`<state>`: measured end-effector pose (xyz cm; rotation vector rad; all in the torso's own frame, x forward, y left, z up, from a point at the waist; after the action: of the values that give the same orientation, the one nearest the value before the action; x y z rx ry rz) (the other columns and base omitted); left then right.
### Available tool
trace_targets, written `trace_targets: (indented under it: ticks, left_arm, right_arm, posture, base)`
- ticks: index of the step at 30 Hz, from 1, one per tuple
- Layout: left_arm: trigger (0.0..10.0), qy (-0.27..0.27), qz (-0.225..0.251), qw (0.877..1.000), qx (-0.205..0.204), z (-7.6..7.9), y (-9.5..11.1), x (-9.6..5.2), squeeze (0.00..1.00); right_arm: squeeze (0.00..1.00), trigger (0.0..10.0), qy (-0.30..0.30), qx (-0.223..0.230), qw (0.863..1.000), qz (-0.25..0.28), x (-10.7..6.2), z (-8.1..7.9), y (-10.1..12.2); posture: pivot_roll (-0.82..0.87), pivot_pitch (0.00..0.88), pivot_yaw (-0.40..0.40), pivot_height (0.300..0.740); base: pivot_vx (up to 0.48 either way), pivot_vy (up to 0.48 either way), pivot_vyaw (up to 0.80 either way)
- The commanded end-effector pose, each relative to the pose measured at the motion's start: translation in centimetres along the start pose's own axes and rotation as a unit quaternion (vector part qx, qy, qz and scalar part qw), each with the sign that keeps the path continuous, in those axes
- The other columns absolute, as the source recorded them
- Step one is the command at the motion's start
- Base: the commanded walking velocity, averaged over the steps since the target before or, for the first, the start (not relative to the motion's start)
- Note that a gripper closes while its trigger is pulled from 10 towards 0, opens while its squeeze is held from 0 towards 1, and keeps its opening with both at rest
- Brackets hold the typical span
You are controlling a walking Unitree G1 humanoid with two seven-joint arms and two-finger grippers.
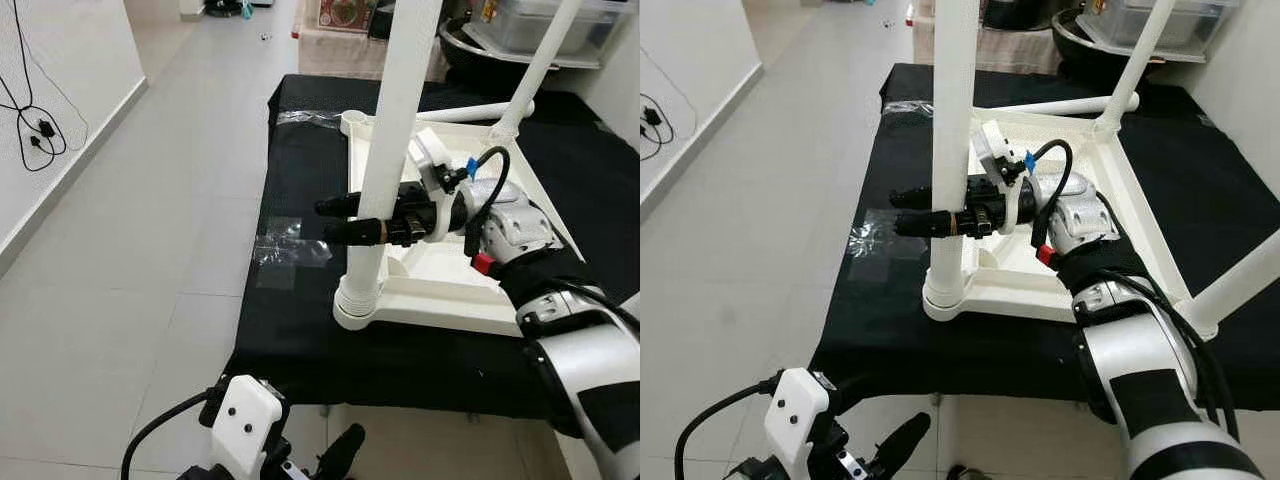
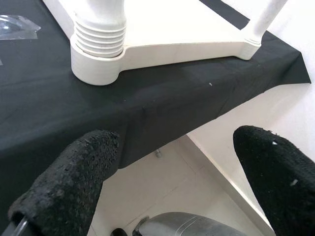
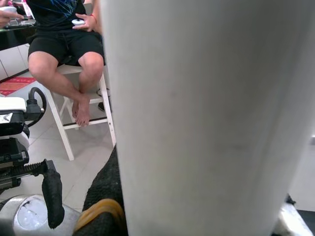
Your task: Building children table
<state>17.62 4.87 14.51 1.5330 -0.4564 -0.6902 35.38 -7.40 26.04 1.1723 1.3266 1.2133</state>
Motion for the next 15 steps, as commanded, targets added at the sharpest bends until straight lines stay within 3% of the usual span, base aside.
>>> trace_targets:
  ticks: [1,15]
  left_arm:
    - [10.0,-0.006,-0.004,1.0,-0.003,0.3,0.0,-0.2,0.0]
    - [10.0,-0.003,-0.002,1.0,0.002,0.0,0.1,-0.1,0.0]
  right_arm:
    - [0.0,10.0,0.012,0.006,1.0,-0.002,0.3,-0.3,-0.8]
    - [0.0,10.0,-0.027,0.035,0.998,0.04,-0.5,0.5,-2.1]
  posture:
    - [0.19,0.191,-0.085,0.74]
    - [0.19,0.211,-0.089,0.74]
  base:
    - [0.0,0.0,0.0]
    - [0.0,0.0,0.0]
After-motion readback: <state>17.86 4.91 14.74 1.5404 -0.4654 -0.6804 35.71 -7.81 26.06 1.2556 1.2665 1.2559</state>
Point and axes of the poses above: a point about 5 cm out from each wrist's last joint towards the gripper, its own x axis pointing out of the wrist towards the gripper, its own y axis along the axis of the wrist's last joint, z = x × y, the point moved 6 cm from there along x, pointing out of the wrist towards the gripper, and after that the axes turned 11 degrees about x, right-handed, at the moved point
